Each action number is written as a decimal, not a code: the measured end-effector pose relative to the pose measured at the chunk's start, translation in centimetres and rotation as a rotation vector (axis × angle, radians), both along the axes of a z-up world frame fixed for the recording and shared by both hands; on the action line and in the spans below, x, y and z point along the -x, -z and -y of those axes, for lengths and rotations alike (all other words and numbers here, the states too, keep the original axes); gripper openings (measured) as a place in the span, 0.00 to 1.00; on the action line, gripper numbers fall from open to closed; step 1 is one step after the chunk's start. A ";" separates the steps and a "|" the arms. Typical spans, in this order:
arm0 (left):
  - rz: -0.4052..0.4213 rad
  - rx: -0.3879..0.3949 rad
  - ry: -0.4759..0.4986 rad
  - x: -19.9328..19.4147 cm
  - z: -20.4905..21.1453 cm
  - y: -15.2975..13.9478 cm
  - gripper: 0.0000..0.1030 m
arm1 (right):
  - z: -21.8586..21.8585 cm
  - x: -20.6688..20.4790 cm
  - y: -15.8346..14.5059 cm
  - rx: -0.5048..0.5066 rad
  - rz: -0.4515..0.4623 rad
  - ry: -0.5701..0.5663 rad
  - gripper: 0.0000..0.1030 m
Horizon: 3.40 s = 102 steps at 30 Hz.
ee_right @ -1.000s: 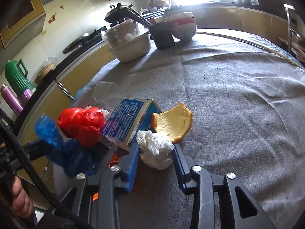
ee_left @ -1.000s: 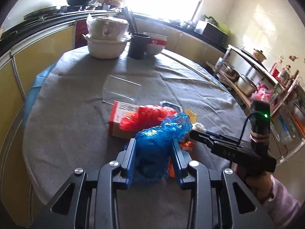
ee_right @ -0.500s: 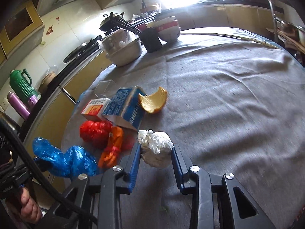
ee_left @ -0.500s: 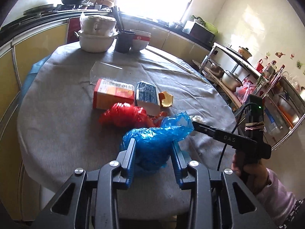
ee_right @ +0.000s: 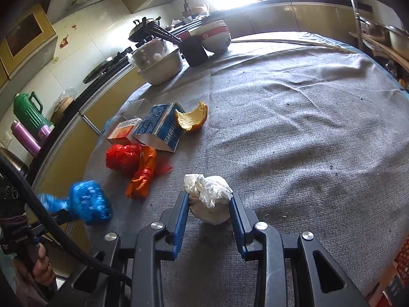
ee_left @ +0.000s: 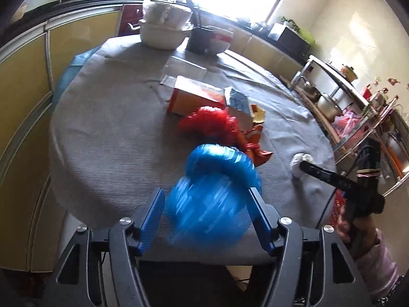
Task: Collect trash
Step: 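Lift the blue bag and tissue and turn both tools toward the red basket, then lower both held items into the red basket and open both tools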
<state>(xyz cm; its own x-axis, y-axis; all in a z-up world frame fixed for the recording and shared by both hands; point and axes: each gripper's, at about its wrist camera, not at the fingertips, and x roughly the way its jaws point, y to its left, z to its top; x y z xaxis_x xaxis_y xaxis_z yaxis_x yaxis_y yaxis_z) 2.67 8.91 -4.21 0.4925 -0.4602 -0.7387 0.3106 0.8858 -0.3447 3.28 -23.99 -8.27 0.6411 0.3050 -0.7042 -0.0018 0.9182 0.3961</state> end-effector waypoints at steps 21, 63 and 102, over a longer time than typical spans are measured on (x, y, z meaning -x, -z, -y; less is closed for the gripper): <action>-0.028 -0.066 0.041 -0.4 3.0 2.7 0.55 | 0.3 -0.1 0.3 -0.020 0.007 0.006 0.33; 0.056 -0.067 0.066 3.3 6.7 -1.6 0.53 | 0.7 4.6 -2.2 -0.027 0.082 0.011 0.33; 0.332 -0.280 0.235 9.6 18.6 -8.5 0.53 | 8.8 14.0 -5.0 -0.044 0.179 0.201 0.33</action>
<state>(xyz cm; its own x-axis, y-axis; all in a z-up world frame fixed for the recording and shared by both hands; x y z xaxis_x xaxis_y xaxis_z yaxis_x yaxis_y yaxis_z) -6.90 -9.73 4.26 0.6286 -0.3934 -0.6709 0.5662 0.8229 0.0480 -10.71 -32.75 -3.27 0.8052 0.1866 -0.5628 0.1053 0.8891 0.4454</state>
